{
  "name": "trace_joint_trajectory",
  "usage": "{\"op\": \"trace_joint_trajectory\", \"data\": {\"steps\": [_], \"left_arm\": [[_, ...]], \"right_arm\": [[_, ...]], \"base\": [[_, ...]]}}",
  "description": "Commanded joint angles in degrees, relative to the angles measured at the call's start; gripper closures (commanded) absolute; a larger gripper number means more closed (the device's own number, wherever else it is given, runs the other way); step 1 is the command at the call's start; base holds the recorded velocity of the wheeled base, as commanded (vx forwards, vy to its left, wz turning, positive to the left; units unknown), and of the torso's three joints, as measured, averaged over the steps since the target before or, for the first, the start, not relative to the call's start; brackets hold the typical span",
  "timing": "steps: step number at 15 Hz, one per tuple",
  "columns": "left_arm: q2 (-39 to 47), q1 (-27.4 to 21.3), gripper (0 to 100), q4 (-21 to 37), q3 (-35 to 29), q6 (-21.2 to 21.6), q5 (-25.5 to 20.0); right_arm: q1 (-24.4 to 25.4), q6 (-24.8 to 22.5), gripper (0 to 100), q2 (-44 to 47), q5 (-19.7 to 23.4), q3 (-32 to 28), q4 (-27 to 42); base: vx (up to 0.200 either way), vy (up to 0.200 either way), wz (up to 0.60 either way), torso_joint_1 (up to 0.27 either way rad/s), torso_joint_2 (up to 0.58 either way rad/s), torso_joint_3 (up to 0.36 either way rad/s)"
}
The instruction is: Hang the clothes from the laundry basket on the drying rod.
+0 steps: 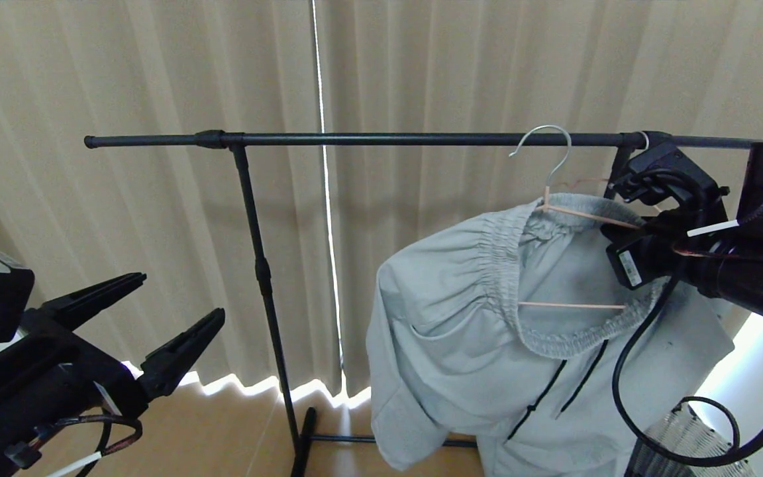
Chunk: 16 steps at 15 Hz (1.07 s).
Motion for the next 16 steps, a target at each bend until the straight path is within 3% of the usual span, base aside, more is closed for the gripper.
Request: {"op": "trace_joint_trajectory", "data": {"steps": [1, 8, 11, 12, 16], "left_arm": [[0.45, 0.02, 0, -0.08, -0.3, -0.01, 0.0], [0.27, 0.02, 0, -0.17, 0.22, 0.43, -0.08], [0.18, -0.07, 0, -0.17, 0.31, 0.34, -0.17], [0.45, 0.02, 0, -0.26, 0.05, 0.17, -0.17], [2.38, 0.02, 0, -0.26, 0.22, -0.01, -0.26]], "right_arm": [[0.01, -0.03, 100, 0.35, 0.01, -0.2, -0.03], [0.09, 0.15, 100, 1.58, 0.01, -0.99, -0.21], [0.97, 3.75, 100, 4.57, 0.01, -3.54, -0.21], [2.73, 7.88, 100, 6.42, -0.34, -5.3, 0.06], [3.7, 8.94, 100, 10.46, -5.44, -9.78, 1.11]], "base": [[0.2, 0.0, 0.0, -0.002, 0.01, 0.002], [0.2, 0.0, 0.0, 0.004, 0.0, 0.001], [0.0, 0.0, 0.0, 0.0, 0.0, 0.0], [0.0, 0.0, 0.0, 0.0, 0.0, 0.0], [0.0, 0.0, 0.0, 0.0, 0.0, 0.0]]}}
